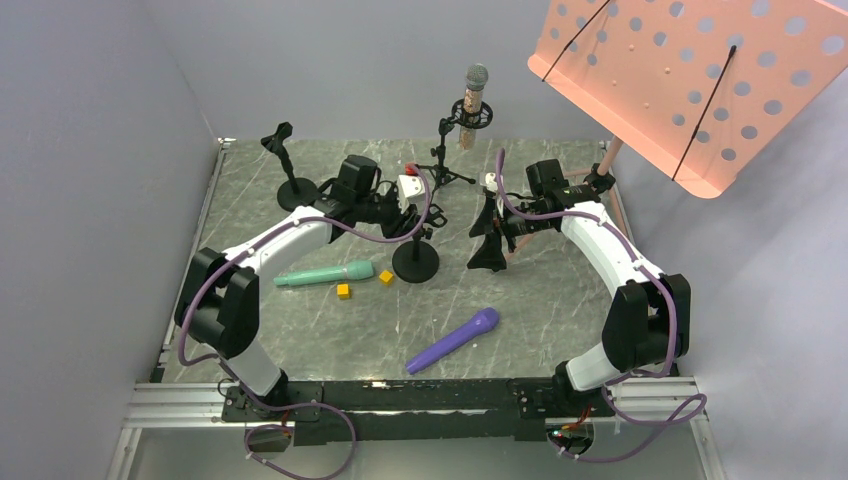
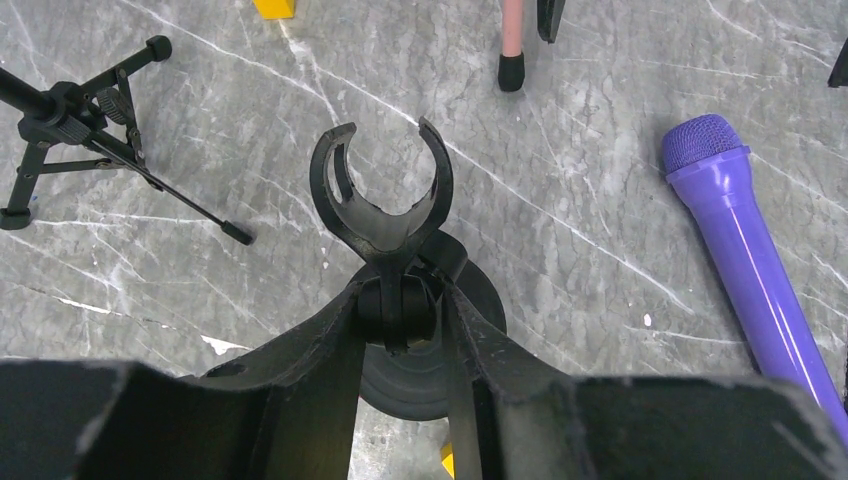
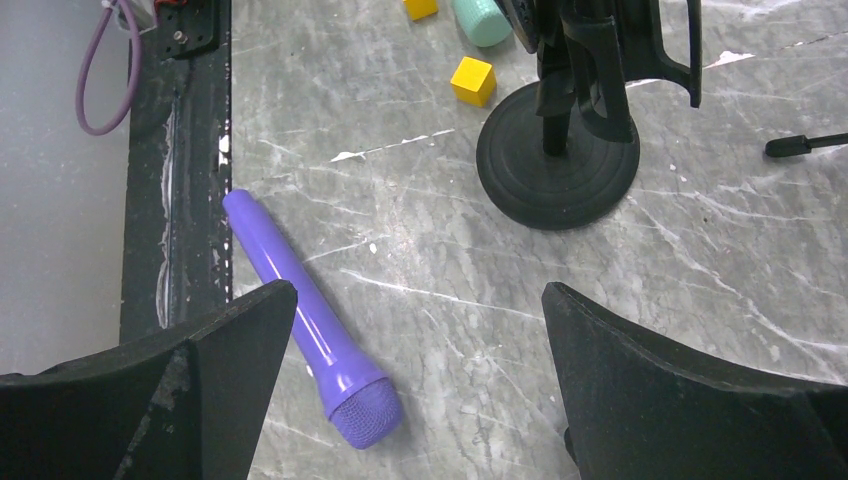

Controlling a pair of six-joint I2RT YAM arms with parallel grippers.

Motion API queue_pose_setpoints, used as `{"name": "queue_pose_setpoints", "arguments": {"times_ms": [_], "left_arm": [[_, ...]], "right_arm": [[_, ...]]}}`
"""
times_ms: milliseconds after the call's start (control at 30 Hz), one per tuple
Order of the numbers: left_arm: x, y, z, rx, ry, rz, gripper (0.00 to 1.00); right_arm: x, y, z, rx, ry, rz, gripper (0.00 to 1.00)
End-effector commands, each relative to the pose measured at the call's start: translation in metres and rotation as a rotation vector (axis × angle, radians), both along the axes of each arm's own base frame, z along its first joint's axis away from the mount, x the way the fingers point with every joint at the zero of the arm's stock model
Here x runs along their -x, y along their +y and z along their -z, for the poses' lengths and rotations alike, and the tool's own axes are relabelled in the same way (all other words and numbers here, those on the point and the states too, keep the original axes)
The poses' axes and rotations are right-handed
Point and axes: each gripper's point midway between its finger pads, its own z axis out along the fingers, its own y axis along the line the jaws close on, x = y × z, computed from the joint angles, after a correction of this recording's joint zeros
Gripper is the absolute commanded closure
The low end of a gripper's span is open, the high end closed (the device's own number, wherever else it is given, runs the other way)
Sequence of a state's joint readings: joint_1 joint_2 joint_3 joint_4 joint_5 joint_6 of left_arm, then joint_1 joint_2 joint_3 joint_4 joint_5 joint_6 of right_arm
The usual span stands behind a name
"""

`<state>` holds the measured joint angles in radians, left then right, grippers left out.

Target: Attach the microphones to the stand

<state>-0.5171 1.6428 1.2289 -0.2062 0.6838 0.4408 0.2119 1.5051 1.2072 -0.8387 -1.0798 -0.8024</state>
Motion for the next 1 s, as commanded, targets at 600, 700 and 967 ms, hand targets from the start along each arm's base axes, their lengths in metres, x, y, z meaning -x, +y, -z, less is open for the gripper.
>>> {"name": "queue_pose_setpoints", "arguments": {"times_ms": [600,700,967], "left_arm": [[-0.002,0.008,-0.034,0.021,-0.023,0.249,0.85],[-0.008,0.020,-0.040,0.026,0.009,0.282,0.85],[-0.008,0.032,-0.039,0.003,-0.061,0.391,0.83]], "right_arm": [[-0.002,0.002,-0.022,-0.040,-0.081,-0.025,0.00],[-0.002,0.002,-0.022,-0.042,-0.077,-0.026,0.00],[-0.003,0.003,-0.021,-0.042,-0.072,-0.026,0.00]]}}
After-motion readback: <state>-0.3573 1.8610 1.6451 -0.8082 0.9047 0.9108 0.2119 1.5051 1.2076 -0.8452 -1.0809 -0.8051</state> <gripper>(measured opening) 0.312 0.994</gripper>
